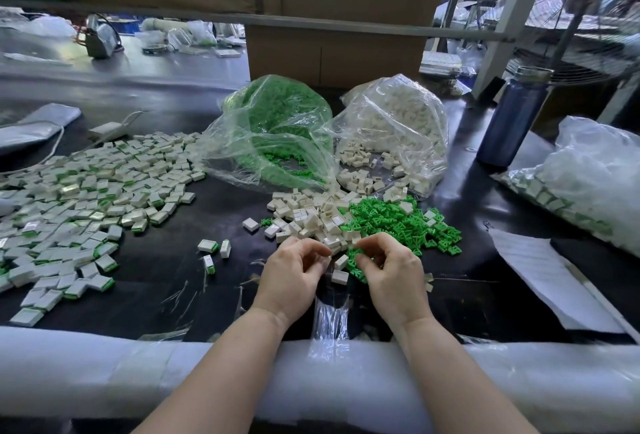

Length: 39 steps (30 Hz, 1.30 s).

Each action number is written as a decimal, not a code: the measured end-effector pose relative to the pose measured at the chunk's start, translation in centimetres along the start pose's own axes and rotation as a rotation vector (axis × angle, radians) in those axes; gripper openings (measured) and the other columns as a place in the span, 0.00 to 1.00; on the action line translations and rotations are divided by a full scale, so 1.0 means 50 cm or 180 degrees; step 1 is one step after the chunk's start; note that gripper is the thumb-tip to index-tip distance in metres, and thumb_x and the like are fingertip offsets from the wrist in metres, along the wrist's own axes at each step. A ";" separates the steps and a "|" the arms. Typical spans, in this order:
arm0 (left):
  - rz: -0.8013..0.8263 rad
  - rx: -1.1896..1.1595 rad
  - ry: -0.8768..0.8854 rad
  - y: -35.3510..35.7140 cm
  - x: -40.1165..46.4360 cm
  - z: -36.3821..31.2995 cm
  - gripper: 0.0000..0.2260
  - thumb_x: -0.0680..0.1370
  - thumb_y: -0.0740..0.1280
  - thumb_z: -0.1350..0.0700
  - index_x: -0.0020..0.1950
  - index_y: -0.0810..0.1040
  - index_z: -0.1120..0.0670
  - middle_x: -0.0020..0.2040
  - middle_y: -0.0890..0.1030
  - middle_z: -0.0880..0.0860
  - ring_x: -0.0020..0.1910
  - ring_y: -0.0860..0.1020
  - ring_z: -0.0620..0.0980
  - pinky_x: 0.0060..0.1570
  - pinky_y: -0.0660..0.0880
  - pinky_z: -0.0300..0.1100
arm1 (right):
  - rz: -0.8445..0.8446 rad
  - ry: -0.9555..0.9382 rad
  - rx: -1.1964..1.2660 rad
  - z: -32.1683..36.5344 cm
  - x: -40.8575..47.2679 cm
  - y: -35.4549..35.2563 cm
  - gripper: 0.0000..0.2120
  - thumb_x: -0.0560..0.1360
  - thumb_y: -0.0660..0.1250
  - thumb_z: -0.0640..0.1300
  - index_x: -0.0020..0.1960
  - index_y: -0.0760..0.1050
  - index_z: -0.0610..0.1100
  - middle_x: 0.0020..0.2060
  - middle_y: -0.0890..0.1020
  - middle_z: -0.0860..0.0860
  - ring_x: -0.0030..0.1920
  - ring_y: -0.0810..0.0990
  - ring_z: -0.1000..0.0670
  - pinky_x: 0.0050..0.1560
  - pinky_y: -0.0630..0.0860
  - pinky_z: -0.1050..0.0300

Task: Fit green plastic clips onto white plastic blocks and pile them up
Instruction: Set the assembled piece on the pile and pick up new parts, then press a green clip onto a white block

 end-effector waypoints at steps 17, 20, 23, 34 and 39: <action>0.0291 -0.2063 -0.0495 0.045 0.012 -0.008 0.06 0.75 0.67 0.65 0.45 0.79 0.55 0.40 0.83 0.52 0.39 0.82 0.47 0.42 0.79 0.35 | -0.0158 0.0158 0.0650 -0.012 0.005 -0.007 0.07 0.71 0.71 0.35 0.42 0.79 0.47 0.34 0.80 0.58 0.37 0.79 0.60 0.42 0.75 0.69; 0.0330 -0.2348 -0.0493 0.045 0.009 -0.002 0.03 0.74 0.67 0.64 0.45 0.78 0.57 0.37 0.83 0.50 0.39 0.82 0.48 0.41 0.79 0.36 | -0.0108 0.0246 0.1012 -0.013 0.006 -0.008 0.08 0.71 0.71 0.35 0.40 0.78 0.47 0.35 0.81 0.56 0.37 0.79 0.60 0.41 0.74 0.71; 0.0398 -0.2166 -0.0404 0.048 0.008 0.001 0.03 0.74 0.68 0.63 0.45 0.78 0.56 0.38 0.82 0.50 0.41 0.82 0.49 0.43 0.79 0.37 | 0.0015 0.0246 0.1261 -0.007 0.006 -0.007 0.09 0.71 0.71 0.35 0.38 0.78 0.48 0.34 0.81 0.56 0.37 0.79 0.61 0.43 0.74 0.69; 0.0347 -0.1883 -0.0209 0.042 0.005 -0.007 0.09 0.77 0.64 0.64 0.54 0.78 0.54 0.40 0.79 0.51 0.38 0.80 0.44 0.42 0.77 0.34 | 0.0059 0.0195 0.1471 0.000 0.007 -0.010 0.09 0.71 0.70 0.33 0.38 0.78 0.45 0.33 0.81 0.53 0.35 0.77 0.61 0.41 0.74 0.71; -0.0025 -0.2241 -0.0352 0.026 0.006 -0.004 0.05 0.76 0.65 0.64 0.48 0.77 0.55 0.39 0.81 0.52 0.38 0.80 0.45 0.39 0.78 0.34 | 0.0379 0.0226 0.1457 0.008 -0.002 0.005 0.11 0.71 0.68 0.31 0.35 0.75 0.44 0.30 0.79 0.50 0.32 0.77 0.55 0.37 0.76 0.62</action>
Point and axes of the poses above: each hand's wrist, its own x-axis towards the middle knuckle, its own y-axis out of the palm, z = x × y, the point moved 7 cm from there along x, towards the middle knuckle
